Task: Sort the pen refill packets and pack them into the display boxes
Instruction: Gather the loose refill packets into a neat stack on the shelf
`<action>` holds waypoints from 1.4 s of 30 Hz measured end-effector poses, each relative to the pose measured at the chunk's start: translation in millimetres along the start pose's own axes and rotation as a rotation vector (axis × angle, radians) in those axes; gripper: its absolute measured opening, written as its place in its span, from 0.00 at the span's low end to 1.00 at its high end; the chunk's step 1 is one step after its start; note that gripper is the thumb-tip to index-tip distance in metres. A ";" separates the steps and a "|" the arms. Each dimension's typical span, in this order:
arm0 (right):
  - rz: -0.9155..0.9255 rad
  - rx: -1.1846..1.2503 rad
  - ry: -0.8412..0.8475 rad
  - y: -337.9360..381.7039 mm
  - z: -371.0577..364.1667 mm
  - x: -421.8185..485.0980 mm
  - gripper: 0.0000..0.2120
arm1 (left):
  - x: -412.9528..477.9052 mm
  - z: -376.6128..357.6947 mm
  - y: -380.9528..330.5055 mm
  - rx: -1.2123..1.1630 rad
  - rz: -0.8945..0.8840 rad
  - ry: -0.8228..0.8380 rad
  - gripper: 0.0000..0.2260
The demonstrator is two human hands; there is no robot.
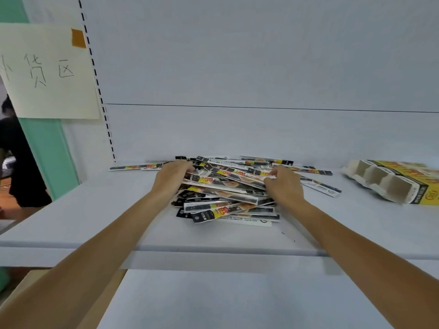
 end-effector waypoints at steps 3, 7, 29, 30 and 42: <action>0.036 0.202 0.030 5.4 0.4 -0.6 0.12 | -2.4 -0.8 -0.7 0.127 -0.106 -0.118 0.17; 0.043 0.263 0.150 4.8 0.6 -3.1 0.19 | -2.7 -1.1 2.3 0.032 0.027 -0.021 0.16; 0.370 -0.086 0.676 43.0 -7.8 1.6 0.33 | -24.9 -29.2 -16.1 1.142 -0.538 0.536 0.43; 0.371 -0.154 0.732 43.1 -10.4 2.3 0.36 | -24.5 -28.3 -17.9 1.185 -0.550 0.508 0.44; 0.427 -0.382 0.768 45.1 -17.0 11.2 0.43 | -29.7 -20.2 -13.3 0.998 -0.447 0.553 0.44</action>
Point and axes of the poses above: each hand's wrist, its own x-axis towards the middle knuckle, its own z-axis out of the back of the hand, y = z × x, the point moved 3 cm from there along x, towards the middle knuckle, and after that the axes turned 4 degrees about -z, right-handed, at the moved point
